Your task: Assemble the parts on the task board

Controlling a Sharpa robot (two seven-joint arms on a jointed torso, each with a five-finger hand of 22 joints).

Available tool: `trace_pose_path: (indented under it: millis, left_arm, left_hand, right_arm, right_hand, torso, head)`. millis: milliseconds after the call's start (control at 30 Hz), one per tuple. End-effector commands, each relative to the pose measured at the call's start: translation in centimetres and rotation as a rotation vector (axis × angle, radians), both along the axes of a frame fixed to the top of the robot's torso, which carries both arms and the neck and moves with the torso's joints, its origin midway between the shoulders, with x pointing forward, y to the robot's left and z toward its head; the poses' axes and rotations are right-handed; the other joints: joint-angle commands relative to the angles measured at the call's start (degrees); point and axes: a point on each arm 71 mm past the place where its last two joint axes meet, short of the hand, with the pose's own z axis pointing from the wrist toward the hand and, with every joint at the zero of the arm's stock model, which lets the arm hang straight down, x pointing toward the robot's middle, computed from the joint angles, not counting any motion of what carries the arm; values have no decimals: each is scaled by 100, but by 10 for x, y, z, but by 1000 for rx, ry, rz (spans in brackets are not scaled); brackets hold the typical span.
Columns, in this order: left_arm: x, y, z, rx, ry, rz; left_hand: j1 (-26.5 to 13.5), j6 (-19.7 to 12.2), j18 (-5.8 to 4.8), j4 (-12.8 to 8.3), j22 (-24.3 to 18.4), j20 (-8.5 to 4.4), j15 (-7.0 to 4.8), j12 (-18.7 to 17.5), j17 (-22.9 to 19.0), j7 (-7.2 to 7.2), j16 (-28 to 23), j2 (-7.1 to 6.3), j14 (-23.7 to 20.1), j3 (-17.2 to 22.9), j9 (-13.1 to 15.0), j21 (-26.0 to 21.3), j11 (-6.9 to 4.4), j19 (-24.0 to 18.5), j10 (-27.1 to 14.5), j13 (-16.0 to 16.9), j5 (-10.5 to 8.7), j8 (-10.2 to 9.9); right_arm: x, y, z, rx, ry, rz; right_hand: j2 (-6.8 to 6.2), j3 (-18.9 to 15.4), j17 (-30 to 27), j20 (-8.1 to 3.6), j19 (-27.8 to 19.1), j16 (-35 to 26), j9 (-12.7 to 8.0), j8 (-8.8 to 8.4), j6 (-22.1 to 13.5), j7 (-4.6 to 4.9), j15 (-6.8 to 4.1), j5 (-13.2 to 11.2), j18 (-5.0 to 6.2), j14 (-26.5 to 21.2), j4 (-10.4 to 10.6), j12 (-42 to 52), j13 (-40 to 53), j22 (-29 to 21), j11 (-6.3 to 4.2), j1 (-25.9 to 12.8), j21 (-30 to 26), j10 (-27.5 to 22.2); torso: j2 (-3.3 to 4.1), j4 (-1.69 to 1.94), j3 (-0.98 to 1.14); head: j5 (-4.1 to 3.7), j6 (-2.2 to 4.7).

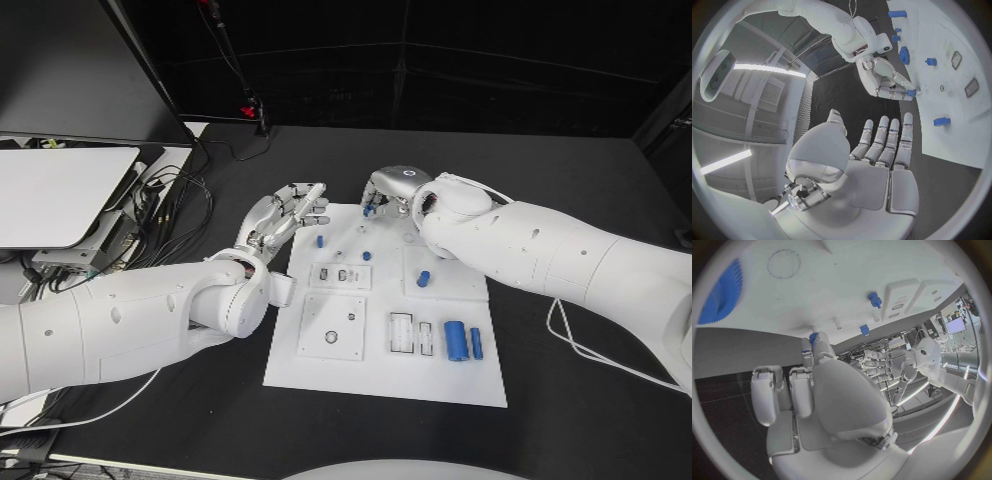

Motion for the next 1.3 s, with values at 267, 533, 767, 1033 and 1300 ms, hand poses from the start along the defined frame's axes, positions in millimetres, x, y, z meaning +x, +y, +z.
trace_pose_path:
  millis: [267, 533, 767, 1033, 1300]
  left_arm:
    - [-2, -1, 12, -41, -158, -15]
    - [-2, -1, 12, -40, -157, -14]
    - [-2, -1, 12, -39, -155, -14]
    - [0, 0, 11, -36, -155, -11]
    - [3, 3, 11, -30, -160, -2]
  left_hand:
    - [53, 24, 46, 2, -6, -2, 32, -31, -1, 855, -27, 34, -19, 35, 0, 32, -8, -24, -28, 6, 36, -31]
    - [53, 24, 46, 2, -6, -2, 32, -31, -1, 855, -27, 34, -19, 35, 0, 32, -8, -24, -28, 6, 36, -31]
    - [53, 24, 46, 2, -6, -2, 32, -31, -1, 855, -27, 34, -19, 35, 0, 32, -8, -24, -28, 6, 36, -31]
    - [53, 24, 46, 2, -6, -2, 32, -31, -1, 855, -27, 34, -19, 35, 0, 32, -8, -24, -28, 6, 36, -31]
    - [65, 22, 46, 1, -7, -2, 32, -31, -1, 855, -28, 45, -19, 39, -1, 35, -8, -23, -29, 6, 46, -33]
  right_arm:
    - [0, 0, -2, -19, 17, -3]
    - [0, 0, -3, -29, 29, -13]
    - [1, -1, -2, -24, 22, -27]
    - [-1, -10, 7, 69, -79, -12]
    - [-10, -42, 24, 381, -122, -33]
  right_hand:
    - [-71, 6, 258, 11, 559, 7, 9, -92, -82, 21, 26, 25, -75, 383, 49, -92, -5, 1461, 34, 23, 3, -69]
    - [-173, -24, 251, 61, 539, 6, -5, -268, -317, -1, 103, 24, -67, 382, 78, -144, -10, 1426, 132, -46, -8, -374]
    - [-425, -168, 17, 204, 354, -24, -25, -474, -1295, -101, 269, 32, 6, 332, 50, -126, 6, 1107, 324, -336, -116, -1082]
    - [-744, -57, -500, 250, 146, -119, -44, -501, -2485, -219, 257, 24, 97, 212, 76, 4, 44, 734, 334, -938, -258, -1346]
    - [-689, 150, -593, 182, 101, -141, 62, -326, -1687, 48, 180, 23, 121, 195, 41, 210, 69, 630, 251, -1090, -301, -1169]
  torso:
    - [1, 3, 0]
    - [-1, 0, -1]
    - [-1, 3, 1]
    - [-3, -4, 1]
    - [-13, -34, -8]
  head:
    - [-10, -2]
    - [-11, -3]
    - [-17, 0]
    - [-32, 18]
    - [-91, 94]
